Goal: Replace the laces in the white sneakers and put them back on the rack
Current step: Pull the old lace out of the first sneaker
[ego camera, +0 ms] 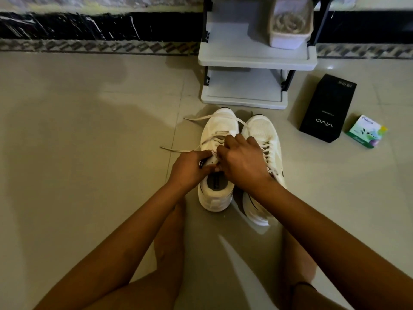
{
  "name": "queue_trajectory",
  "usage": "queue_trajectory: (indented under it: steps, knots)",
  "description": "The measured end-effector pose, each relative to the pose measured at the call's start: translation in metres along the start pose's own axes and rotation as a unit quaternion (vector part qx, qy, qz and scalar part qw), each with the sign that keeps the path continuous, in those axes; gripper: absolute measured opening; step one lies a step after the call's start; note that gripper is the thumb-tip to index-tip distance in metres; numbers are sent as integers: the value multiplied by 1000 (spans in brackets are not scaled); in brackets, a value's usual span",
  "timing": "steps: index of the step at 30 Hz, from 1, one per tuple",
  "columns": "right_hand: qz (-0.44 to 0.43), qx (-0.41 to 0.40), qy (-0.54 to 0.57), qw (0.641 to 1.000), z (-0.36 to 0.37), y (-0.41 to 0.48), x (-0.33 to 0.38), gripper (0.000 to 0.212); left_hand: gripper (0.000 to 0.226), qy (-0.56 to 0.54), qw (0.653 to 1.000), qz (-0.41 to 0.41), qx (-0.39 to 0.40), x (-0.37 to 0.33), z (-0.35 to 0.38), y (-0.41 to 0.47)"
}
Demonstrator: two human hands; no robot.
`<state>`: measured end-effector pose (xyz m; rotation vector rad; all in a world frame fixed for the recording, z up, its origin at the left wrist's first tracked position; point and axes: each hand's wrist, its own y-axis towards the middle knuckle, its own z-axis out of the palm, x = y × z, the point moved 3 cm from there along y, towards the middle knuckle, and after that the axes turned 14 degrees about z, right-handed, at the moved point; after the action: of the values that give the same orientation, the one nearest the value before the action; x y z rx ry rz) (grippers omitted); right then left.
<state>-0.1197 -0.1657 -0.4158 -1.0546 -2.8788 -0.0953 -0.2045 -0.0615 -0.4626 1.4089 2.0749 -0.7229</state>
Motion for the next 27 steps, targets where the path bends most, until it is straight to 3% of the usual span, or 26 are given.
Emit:
queue_trajectory:
  steps: [3,5,7,8,9,10,12,13,15,19,20,22,24,25,26,27]
  knots:
    - [-4,9,12,1000,-1,4,6,30,52,-18,1000,0,-6,2,0,-2]
    - [81,69,143,984,-2,9,2,19,52,-39,999,-1,-18,4,-1,-3]
    - [183,173,320,913,2,12,-3,7,51,-49,998,-2,-24,6,-2,-4]
    - [207,206,387,875,6,10,-5,5,52,-50,998,-1,-24,6,-1,-3]
    - [208,225,410,859,5,8,-6,5,52,-47,999,0,-21,6,-1,-3]
    - [191,229,388,872,4,7,-6,9,51,-43,999,2,-19,5,0,-3]
    - [126,200,226,945,7,4,-8,28,49,-42,999,8,-22,3,-1,-3]
    - [94,163,130,974,7,3,-8,34,49,-45,999,8,-25,2,-1,-3]
    - [27,66,18,997,2,2,-5,35,47,-47,999,3,-26,0,-2,-3]
    - [-28,-27,49,998,-7,-1,4,27,51,-47,999,2,-27,2,0,-4]
    - [-5,4,90,996,-8,1,5,21,54,-50,998,1,-30,3,0,-5]
    - [121,89,260,954,-13,4,1,6,58,-63,997,-4,-39,6,0,-7]
    - [214,187,429,857,-5,8,-5,5,57,-76,996,-5,-44,8,0,-7]
    - [228,203,463,832,-3,7,-6,8,53,-79,996,-6,-41,8,1,-7]
    - [227,205,470,828,-3,5,-5,10,49,-77,996,-3,-38,7,2,-7]
    - [212,190,444,849,-2,4,-7,11,47,-72,997,-3,-34,6,2,-6]
